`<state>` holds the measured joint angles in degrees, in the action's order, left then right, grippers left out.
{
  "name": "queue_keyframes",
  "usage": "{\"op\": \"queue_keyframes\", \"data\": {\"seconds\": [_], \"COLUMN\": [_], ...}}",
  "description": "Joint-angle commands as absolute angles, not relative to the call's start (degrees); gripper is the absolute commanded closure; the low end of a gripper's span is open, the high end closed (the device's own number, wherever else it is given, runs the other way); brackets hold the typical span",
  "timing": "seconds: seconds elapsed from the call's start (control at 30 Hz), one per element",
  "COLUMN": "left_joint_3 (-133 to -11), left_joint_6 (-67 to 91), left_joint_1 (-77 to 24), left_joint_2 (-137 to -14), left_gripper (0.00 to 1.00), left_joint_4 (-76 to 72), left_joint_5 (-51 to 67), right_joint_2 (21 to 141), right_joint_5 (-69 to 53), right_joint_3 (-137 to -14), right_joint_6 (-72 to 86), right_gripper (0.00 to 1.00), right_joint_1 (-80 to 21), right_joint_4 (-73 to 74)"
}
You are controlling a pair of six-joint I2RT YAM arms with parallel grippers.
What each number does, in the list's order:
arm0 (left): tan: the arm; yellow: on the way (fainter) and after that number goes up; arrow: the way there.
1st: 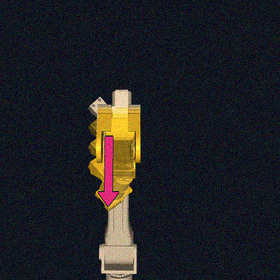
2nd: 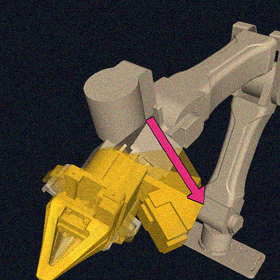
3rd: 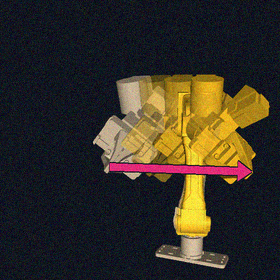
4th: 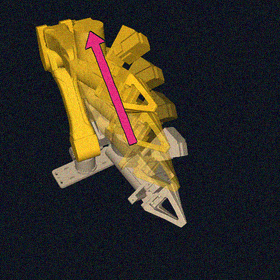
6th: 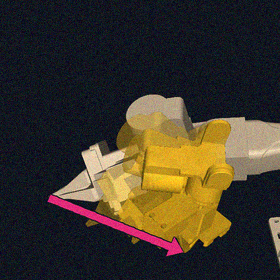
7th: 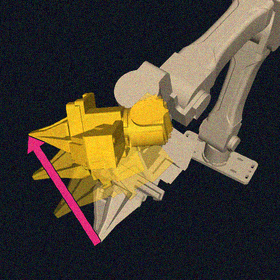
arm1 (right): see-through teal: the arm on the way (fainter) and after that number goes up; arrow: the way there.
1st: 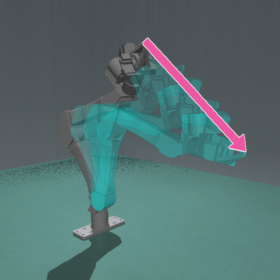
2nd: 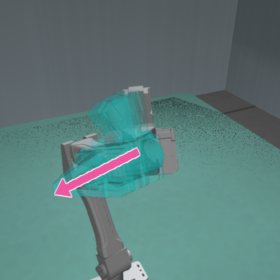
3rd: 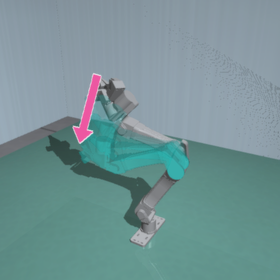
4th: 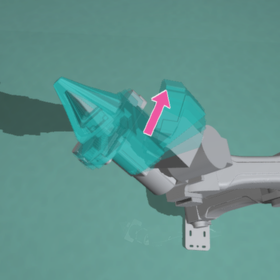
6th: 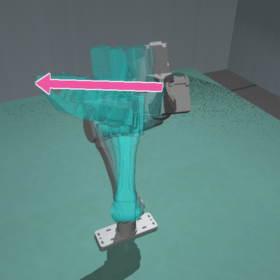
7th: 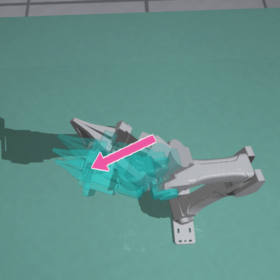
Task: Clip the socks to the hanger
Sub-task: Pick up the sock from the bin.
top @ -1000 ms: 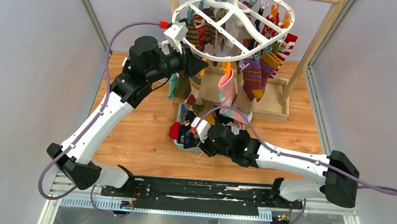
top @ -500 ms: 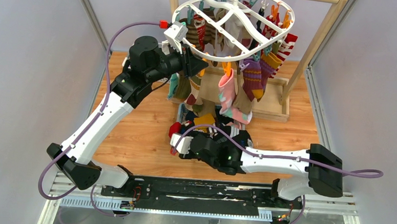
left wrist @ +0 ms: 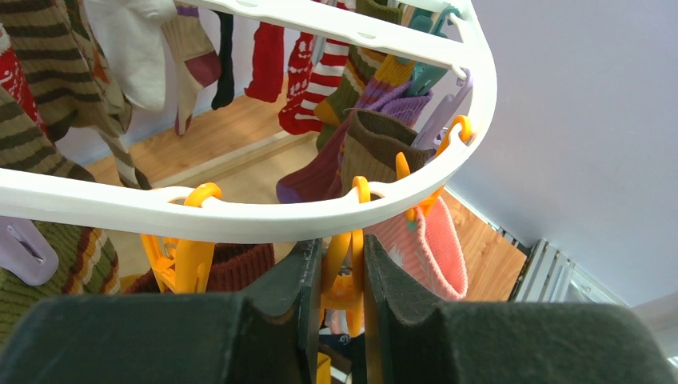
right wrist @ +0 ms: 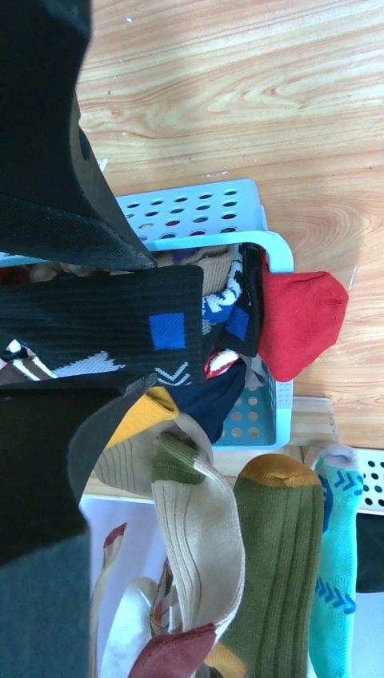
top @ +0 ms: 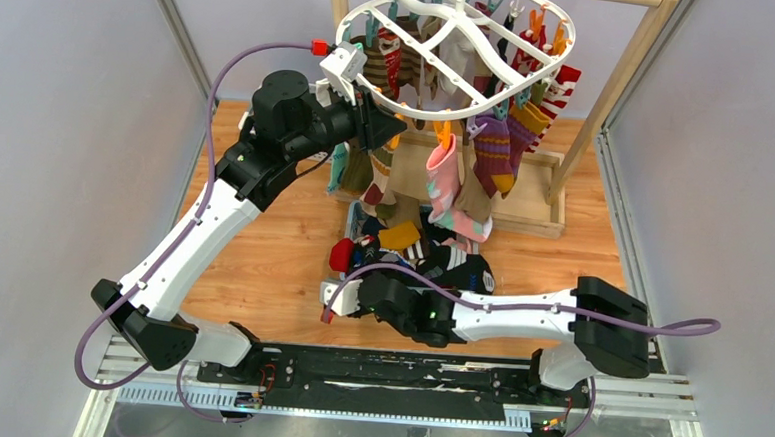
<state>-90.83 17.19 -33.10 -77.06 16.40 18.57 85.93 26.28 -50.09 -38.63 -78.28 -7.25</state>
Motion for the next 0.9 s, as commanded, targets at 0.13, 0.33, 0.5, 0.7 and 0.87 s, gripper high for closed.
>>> {"op": "queue_keyframes", "data": {"seconds": [0.13,0.33,0.5,0.7,0.87], "left_joint_3": [-90.62,-90.48,-90.28,-90.53,-90.62], "left_joint_6": [16.96,16.96,16.73,16.70,16.69], "left_joint_1": [-31.42,-31.41,-31.46,-31.46,-31.46], "left_joint_2": [-75.80,-75.66,-75.58,-75.58,-75.76], "left_gripper": [0.99,0.99,0.99,0.99,0.99], "left_joint_4": [20.48,20.52,20.61,20.87,20.89], "left_joint_5": [14.95,14.94,14.85,14.68,14.50], "right_joint_2": [89.27,89.37,84.15,71.25,60.80], "right_joint_5": [31.97,34.21,32.94,29.17,23.73], "right_joint_3": [-51.24,-51.36,-51.57,-49.61,-47.68], "right_joint_6": [-45.26,-45.78,-38.96,-25.96,-14.83], "right_gripper": [0.46,0.75,1.00,1.00,1.00], "right_joint_1": [-80.20,-80.33,-79.15,-74.72,-68.53], "right_joint_4": [-15.10,-17.61,-17.09,-16.88,-16.92]}}
